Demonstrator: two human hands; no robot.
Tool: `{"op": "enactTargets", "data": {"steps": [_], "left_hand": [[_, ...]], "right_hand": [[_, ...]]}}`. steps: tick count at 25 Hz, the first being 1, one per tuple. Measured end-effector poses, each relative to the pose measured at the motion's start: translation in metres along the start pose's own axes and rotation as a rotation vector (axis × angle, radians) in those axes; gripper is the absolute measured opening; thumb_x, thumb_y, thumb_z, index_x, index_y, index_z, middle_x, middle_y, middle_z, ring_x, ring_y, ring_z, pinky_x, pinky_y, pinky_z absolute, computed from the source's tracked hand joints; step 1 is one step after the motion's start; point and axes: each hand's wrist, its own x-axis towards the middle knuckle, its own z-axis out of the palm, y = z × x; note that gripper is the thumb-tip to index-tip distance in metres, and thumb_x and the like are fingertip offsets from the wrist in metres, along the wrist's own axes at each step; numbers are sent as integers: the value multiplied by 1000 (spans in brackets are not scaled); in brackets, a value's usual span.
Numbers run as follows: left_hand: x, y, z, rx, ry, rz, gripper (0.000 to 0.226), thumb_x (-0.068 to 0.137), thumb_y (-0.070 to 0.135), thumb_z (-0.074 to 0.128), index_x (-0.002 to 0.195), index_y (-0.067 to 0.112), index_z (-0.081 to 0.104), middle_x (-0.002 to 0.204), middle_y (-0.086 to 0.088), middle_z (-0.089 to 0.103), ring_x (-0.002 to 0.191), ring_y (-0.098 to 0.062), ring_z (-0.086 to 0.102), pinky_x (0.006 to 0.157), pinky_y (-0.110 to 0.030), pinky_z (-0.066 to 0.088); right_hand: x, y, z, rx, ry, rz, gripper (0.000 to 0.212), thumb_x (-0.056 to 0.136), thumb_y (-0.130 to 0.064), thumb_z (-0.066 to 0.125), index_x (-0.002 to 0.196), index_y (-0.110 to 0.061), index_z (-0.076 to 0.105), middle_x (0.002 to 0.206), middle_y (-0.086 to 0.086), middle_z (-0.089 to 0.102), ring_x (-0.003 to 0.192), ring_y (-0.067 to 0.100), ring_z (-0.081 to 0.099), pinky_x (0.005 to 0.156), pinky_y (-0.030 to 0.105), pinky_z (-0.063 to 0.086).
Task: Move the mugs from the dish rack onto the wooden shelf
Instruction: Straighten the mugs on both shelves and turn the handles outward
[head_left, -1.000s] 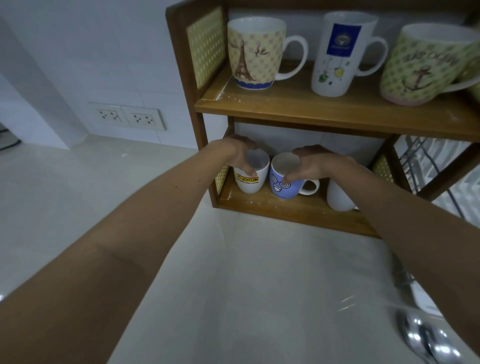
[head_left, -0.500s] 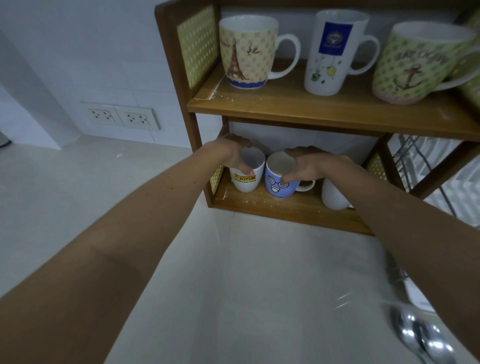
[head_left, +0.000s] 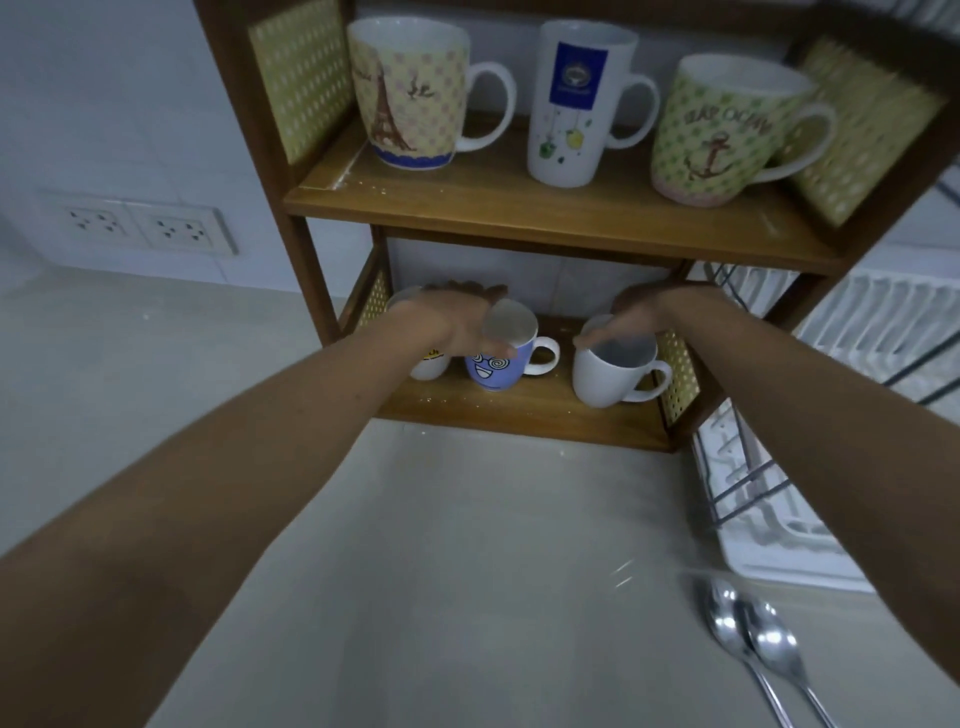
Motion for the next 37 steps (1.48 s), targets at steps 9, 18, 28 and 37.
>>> {"op": "enactTargets", "data": {"steps": [9,18,28,37], "left_hand": [[13,13,10,116,96,-15,69,80,62,58,128,14,45,123,-10,58,108,-29,56,87,-42,50],[22,16,15,95,145,-8,78,80,62,58,139,16,37,136,-11,51,120,-31,50,91,-41,44],[22,24,19,108,197,-5,78,82,65,52,139,15,36,133,-12,54,117,-31,52,91,-41,42],[-13,-34,-8,-78,-36,-143,93,80,64,56,151,23,13,158,-8,24,142,-30,25,112,-47,28]], "right_hand": [[-7,0,12,-101,94,-121,93,65,-66,68,140,-21,37,136,7,49,116,28,51,94,43,48],[-10,-1,13,-96,157,-112,88,65,-63,69,138,-21,42,136,7,51,117,28,51,93,42,49],[-8,3,16,-96,180,-58,93,68,-62,66,146,-23,32,148,9,41,128,31,44,97,41,45],[-12,-28,5,-67,255,-197,100,66,-83,52,149,-37,17,157,4,27,139,31,31,107,48,33]]}}
